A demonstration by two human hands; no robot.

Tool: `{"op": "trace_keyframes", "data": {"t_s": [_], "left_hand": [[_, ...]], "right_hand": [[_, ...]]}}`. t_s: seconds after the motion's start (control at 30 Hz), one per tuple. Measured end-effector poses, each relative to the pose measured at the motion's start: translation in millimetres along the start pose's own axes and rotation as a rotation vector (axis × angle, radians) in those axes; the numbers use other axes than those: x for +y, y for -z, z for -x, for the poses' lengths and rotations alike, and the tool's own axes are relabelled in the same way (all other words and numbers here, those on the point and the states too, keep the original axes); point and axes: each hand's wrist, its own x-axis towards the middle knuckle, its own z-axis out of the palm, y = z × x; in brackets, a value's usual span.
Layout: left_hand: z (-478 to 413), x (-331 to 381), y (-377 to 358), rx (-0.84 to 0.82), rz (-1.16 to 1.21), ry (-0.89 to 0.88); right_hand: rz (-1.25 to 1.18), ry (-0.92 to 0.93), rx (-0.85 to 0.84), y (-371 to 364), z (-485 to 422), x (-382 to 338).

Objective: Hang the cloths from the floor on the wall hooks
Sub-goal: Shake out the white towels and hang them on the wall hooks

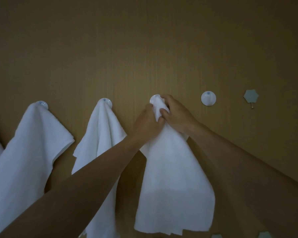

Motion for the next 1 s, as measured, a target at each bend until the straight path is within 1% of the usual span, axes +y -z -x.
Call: {"op": "trace_keyframes", "data": {"t_s": [0.07, 0.1, 0.23, 0.37, 0.47, 0.6, 0.73, 0.87, 1.0], "left_hand": [[2.7, -4.2, -2.0, 0.086, -0.135, -0.11], [2.1, -5.4, -1.9, 0.099, -0.135, -0.137], [-8.2, -5.2, 5.1, 0.031, 0.072, -0.151], [-17.2, -6.1, 9.5, 0.01, 0.101, -0.147], [-24.2, -6.4, 9.9, -0.007, 0.125, -0.193], [-29.8, 0.1, 5.7, 0.027, 0.181, -0.136], [-32.9, -1.0, 4.1, 0.063, 0.211, -0.134], [-35.0, 3.8, 3.3, 0.093, 0.187, -0.064], [-34.4, 2.0, 5.4, 0.115, 0.15, -0.077]], "right_hand": [[0.017, 0.03, -0.01, 1.4, -1.7, 2.9], [0.013, 0.039, -0.028, 2.9, -1.9, 3.4], [-0.06, 0.055, -0.074, 5.0, -5.4, 6.7], [-0.127, 0.049, -0.065, 2.1, -7.4, 9.5], [-0.169, 0.069, -0.04, 3.3, -10.4, 10.3], [-0.161, 0.055, -0.025, 2.5, -15.2, 14.5], [-0.19, 0.031, 0.005, 0.2, -14.0, 18.5], [-0.206, 0.013, 0.017, -0.6, -14.8, 21.6], [-0.194, 0.001, -0.003, -2.7, -15.7, 23.4]]}}
